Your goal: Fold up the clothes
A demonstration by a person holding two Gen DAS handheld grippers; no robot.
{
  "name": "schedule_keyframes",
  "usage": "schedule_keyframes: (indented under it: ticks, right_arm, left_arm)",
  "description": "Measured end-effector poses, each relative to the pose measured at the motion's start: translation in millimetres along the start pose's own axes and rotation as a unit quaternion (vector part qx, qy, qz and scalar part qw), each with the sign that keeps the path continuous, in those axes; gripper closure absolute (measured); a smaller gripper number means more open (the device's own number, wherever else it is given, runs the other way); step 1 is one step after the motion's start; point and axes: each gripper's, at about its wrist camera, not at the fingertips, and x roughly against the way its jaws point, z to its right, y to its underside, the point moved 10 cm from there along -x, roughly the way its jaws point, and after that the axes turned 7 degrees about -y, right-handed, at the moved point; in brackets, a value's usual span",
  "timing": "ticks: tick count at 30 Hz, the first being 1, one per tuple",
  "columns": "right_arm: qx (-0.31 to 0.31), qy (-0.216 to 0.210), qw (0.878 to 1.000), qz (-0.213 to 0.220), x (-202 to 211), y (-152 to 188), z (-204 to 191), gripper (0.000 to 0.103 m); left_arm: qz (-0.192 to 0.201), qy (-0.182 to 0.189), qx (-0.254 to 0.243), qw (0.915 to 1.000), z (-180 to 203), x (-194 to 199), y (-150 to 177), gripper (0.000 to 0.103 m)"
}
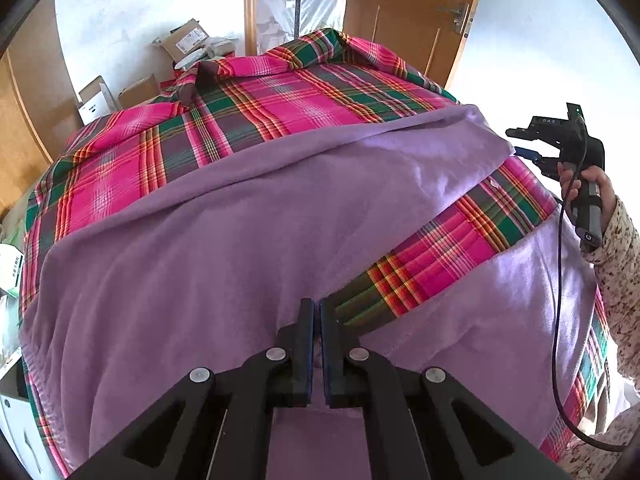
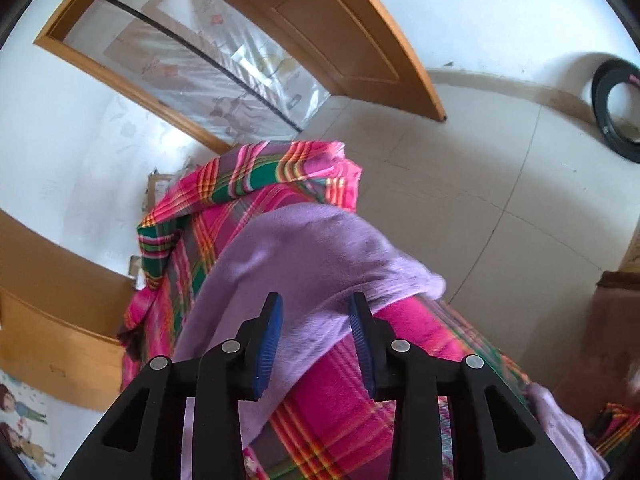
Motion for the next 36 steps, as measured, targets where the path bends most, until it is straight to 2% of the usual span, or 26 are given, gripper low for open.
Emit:
schedule_keyframes:
  ticks: [2, 5, 9, 12, 13, 14, 15, 17, 18, 27, 29, 36]
  right_arm:
    - [0.018, 0.040, 0.999, 0.027, 8, -7, 7, 0.067]
    - [0.017, 0.065, 0.996, 0.051, 17, -20, 20, 0.067]
    - [0.011, 0.062, 0.998, -0.011, -6, -14, 31, 0.066]
    - [0.009, 0.050, 0.999, -0.018, -14, -9, 31, 0.067]
    - [0.009, 0.048, 0.999, -0.015, -14, -9, 31, 0.070]
    - [0.008, 0.042, 0.999, -0.013, -14, -9, 30, 0.079]
    - [0.008, 0.037, 0.999, -0.013, -14, -9, 28, 0.080]
    - [0.023, 0.045, 0.999, -0.008, -10, -10, 23, 0.095]
    - [0.033, 0.051, 0.998, -0.004, -6, -12, 21, 0.097]
    - [0.051, 0.036, 0.997, 0.037, 33, -29, 6, 0.097]
    - [0.069, 0.049, 0.996, 0.034, 37, -30, 4, 0.097]
    - [0.069, 0.108, 0.992, 0.005, 17, -11, 38, 0.097]
  left_arm:
    - [-0.001, 0.000, 0.000, 1.0000, 0, 0, 1, 0.100]
    - [-0.001, 0.001, 0.002, 1.0000, 0, 0, 1, 0.100]
    - [-0.003, 0.001, 0.005, 1.0000, 0, -2, 2, 0.100]
    - [-0.005, 0.001, 0.007, 1.0000, 0, -3, 2, 0.100]
    - [-0.006, 0.001, 0.008, 0.9999, 0, -4, 2, 0.100]
    - [-0.006, 0.001, 0.009, 0.9999, 0, -4, 2, 0.100]
    - [-0.006, 0.001, 0.009, 0.9999, 0, -4, 3, 0.100]
    - [-0.007, 0.001, 0.009, 0.9999, 0, -3, 3, 0.100]
    - [-0.007, 0.001, 0.009, 0.9999, 0, -3, 3, 0.100]
    - [0.002, 0.004, 0.002, 1.0000, -2, 6, 3, 0.100]
    - [-0.001, 0.007, 0.000, 1.0000, -1, 6, 5, 0.100]
    - [-0.013, 0.018, -0.017, 0.9996, 4, -1, 13, 0.100]
